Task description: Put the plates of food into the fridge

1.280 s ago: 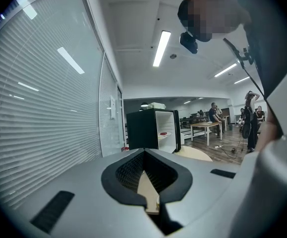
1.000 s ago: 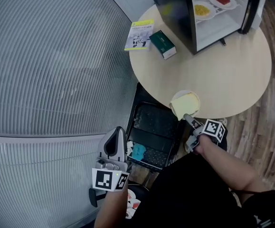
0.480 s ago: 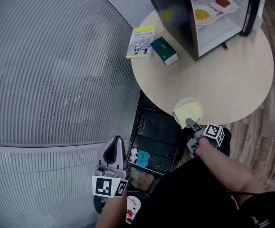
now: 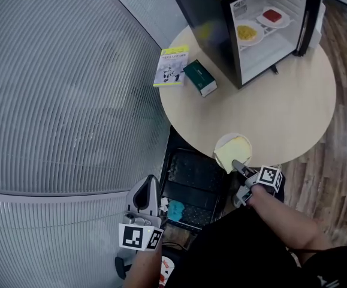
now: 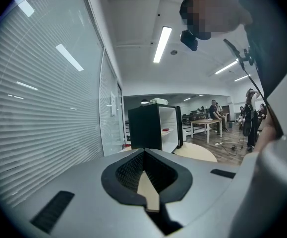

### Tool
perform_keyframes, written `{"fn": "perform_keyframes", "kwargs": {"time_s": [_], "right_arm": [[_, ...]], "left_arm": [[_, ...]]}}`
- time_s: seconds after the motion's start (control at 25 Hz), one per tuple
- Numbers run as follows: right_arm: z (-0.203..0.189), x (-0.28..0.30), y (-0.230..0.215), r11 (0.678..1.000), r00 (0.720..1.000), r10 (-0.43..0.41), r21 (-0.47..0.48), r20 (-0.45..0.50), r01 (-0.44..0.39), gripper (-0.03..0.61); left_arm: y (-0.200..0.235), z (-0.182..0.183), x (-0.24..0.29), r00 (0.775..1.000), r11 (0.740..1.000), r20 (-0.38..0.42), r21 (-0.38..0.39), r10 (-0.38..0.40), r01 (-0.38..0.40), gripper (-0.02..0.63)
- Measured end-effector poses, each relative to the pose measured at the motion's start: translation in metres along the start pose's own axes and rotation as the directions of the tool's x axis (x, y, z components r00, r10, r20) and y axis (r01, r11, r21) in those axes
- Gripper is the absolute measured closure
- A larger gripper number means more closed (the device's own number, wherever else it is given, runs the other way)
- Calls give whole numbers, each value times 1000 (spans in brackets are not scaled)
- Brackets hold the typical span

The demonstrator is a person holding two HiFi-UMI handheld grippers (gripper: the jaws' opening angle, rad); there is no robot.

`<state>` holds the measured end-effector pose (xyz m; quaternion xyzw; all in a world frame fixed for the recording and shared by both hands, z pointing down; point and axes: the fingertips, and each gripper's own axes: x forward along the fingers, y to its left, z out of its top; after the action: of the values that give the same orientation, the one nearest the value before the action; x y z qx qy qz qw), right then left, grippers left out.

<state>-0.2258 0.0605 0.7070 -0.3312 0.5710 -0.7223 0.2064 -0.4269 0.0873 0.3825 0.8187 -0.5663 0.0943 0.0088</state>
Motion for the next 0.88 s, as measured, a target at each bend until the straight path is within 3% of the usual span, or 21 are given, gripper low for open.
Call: {"fn": "perform_keyframes", "kwargs": {"time_s": [0.36,0.88], "right_arm": [[35,-25,38,999,999,28,-23,25,-27,460],[136,-47,89,997,998,35,-63,55,-32,460]], "left_arm": [[-26,17,35,998,998,29,-36,-54,55,611],[-61,54,120,992,993,77,-49,-101,105,611]]}}
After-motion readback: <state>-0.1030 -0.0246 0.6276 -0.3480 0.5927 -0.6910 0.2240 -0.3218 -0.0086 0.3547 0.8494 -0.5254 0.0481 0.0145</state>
